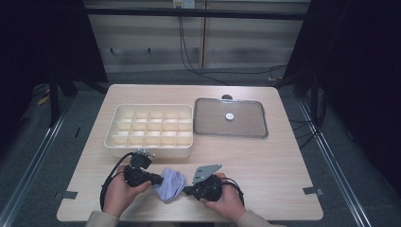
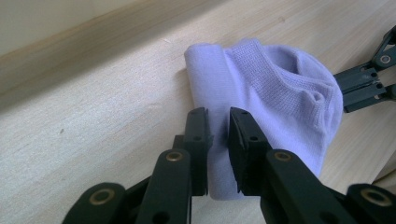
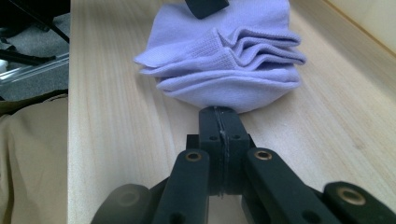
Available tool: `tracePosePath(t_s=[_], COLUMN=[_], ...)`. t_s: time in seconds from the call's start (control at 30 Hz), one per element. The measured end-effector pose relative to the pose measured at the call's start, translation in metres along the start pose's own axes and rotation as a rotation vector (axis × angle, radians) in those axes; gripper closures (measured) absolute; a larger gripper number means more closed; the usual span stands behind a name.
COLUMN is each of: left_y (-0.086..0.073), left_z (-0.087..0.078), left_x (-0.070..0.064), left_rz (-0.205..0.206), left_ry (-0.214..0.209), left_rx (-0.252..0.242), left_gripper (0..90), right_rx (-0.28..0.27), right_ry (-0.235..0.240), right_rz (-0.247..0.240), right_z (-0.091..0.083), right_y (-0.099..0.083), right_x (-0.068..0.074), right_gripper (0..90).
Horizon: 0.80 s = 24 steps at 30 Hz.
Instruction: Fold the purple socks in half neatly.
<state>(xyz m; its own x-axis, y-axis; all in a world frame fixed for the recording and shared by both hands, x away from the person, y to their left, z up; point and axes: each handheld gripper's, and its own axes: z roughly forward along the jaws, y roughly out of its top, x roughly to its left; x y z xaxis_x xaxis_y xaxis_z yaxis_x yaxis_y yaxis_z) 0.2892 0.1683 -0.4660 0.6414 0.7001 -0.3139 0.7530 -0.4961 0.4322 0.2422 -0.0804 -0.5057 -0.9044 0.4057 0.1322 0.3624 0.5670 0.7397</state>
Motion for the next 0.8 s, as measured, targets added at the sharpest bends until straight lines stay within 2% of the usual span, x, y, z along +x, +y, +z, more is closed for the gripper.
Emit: tracePosePath(t_s=[0.13, 0.3, 0.7, 0.8], left_y=[0.0003, 0.0009, 0.0038, 0.0044], left_z=[0.0004, -0.0002, -0.0064, -0.0078], left_x=[-0.0002, -0.0018, -0.0064, -0.0077], left_rz=[0.001, -0.019, 0.003, -0.003], left_ry=[0.0, -0.016, -0.023, -0.025], left_rx=[0.004, 0.01, 0.005, 0.003], left_gripper=[81.5, 83.9, 84.7, 84.7], right_rx=[-0.001, -0.001, -0.001, 0.0], right_ry=[-0.001, 0.0, -0.001, -0.001], right_rz=[-0.003, -0.004, -0.002, -0.001], right_z=[0.0001, 0.0002, 0.0002, 0.0002], right_y=[0.0002, 0.0001, 0.0003, 0.0003], right_x=[-0.0001, -0.0001, 0.0, -0.0001], right_gripper=[89.6, 89.6, 89.6, 89.6])
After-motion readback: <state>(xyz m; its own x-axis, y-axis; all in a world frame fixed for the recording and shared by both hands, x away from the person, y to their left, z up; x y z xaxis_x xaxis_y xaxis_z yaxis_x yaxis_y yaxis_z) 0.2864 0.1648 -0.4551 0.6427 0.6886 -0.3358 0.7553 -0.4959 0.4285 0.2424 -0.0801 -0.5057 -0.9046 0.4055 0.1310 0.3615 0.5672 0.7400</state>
